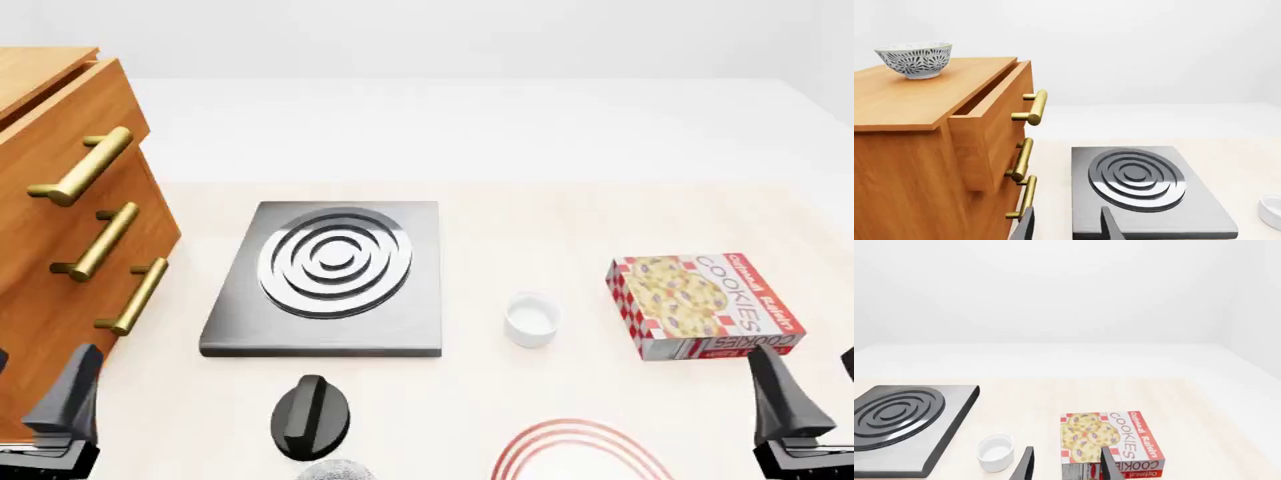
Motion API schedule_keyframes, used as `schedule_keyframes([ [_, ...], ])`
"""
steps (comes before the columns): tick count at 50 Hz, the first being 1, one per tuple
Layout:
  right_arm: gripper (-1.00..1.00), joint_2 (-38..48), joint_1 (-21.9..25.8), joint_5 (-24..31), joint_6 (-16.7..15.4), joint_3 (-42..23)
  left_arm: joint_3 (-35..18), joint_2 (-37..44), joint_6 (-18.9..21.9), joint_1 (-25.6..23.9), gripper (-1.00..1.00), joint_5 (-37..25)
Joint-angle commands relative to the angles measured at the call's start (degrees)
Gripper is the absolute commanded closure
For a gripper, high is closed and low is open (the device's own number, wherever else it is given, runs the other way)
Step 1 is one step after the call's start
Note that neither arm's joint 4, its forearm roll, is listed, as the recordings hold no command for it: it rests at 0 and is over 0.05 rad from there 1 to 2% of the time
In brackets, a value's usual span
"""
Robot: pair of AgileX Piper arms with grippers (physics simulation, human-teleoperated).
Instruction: Pick the akita bowl on the wooden cabinet and place it on the plate.
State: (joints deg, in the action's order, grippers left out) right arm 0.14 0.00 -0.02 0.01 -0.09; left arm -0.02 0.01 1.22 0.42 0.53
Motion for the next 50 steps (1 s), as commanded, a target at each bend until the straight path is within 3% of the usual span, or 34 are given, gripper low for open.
schedule_keyframes([
  [1,-1.00,0.3,0.0,0.0,0.0,-0.2,0.0,0.0,2.3,0.4,-1.00,1.7],
  [16,-1.00,0.1,0.0,0.4,0.0,-0.4,-0.2,0.0,2.8,-2.9,-1.00,0.1],
  [22,-1.00,0.0,0.0,0.4,0.0,-0.4,-2.8,2.0,1.5,-2.6,-1.00,-4.2],
  [27,-1.00,0.0,0.0,0.3,0.0,-0.3,-9.8,5.6,-3.6,-2.3,-1.00,-8.9],
  [32,-1.00,0.0,0.0,0.3,0.0,-0.3,-15.8,6.9,-4.9,-2.0,-1.00,-13.8],
  [33,-1.00,0.1,0.0,0.3,0.0,-0.2,-21.2,9.3,-5.9,-2.0,-1.00,-16.6],
  [36,-1.00,0.0,0.0,0.2,0.0,-0.2,-24.4,10.7,-6.2,-2.1,-1.00,-17.9],
  [37,-1.00,0.1,0.0,0.2,0.0,-0.2,-40.4,18.8,-10.8,0.2,-1.00,-25.7],
  [50,-1.00,0.1,-0.1,0.2,0.0,-0.2,-45.9,21.6,-12.5,2.5,-1.00,-28.0],
])
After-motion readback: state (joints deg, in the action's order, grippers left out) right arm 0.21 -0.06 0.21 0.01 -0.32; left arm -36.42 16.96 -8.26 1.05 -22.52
